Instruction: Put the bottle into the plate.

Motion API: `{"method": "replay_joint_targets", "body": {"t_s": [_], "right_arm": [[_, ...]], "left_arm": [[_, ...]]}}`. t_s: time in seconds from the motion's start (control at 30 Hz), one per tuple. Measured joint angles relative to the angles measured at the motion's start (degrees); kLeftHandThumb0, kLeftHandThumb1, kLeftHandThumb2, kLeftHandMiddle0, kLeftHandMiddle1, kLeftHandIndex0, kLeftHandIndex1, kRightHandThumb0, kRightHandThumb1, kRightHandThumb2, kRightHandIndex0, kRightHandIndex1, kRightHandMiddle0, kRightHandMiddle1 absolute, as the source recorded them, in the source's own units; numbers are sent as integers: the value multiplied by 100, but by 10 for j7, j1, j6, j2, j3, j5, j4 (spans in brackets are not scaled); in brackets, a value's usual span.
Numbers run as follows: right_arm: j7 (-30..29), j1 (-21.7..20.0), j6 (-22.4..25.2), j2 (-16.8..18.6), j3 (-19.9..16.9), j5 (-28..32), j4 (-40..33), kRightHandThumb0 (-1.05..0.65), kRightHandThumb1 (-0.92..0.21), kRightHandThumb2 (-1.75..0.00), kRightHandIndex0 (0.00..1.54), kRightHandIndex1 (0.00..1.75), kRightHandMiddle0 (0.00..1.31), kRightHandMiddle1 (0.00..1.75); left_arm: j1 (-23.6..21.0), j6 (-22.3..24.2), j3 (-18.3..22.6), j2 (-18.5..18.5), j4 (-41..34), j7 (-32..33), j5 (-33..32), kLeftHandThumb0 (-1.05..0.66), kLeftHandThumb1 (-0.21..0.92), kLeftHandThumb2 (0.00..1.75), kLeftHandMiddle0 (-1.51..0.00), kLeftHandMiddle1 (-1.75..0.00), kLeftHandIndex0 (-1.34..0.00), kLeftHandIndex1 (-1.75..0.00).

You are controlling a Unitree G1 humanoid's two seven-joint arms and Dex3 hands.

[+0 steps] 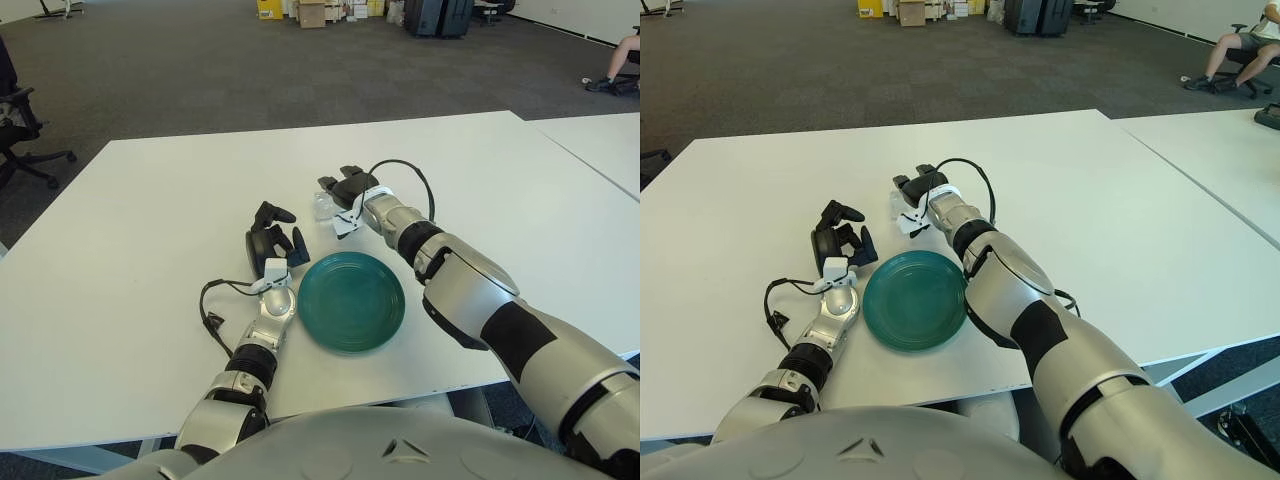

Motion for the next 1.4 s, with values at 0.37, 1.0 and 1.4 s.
{"method": "replay_joint_targets", "body": {"t_s": [0.37, 1.0, 1.4], "right_arm": [[4, 13, 9, -1, 2, -7, 1, -99, -90, -4, 0, 0, 2, 2], [4, 24, 12, -7, -7, -8, 1, -95, -91, -4, 0, 0, 0, 13], [-11, 36, 12, -8, -4, -9, 1, -93, -92, -13, 0, 0, 0, 21]], "left_arm": [[21, 7, -3, 1, -33, -9, -2, -56, 11, 157, -129, -175, -78, -175], [44, 14, -4, 2, -66, -15, -3, -56, 11, 157, -131, -175, -78, -175], [58, 19, -9, 1, -85, -26, -9, -56, 12, 156, -131, -175, -77, -175]]}}
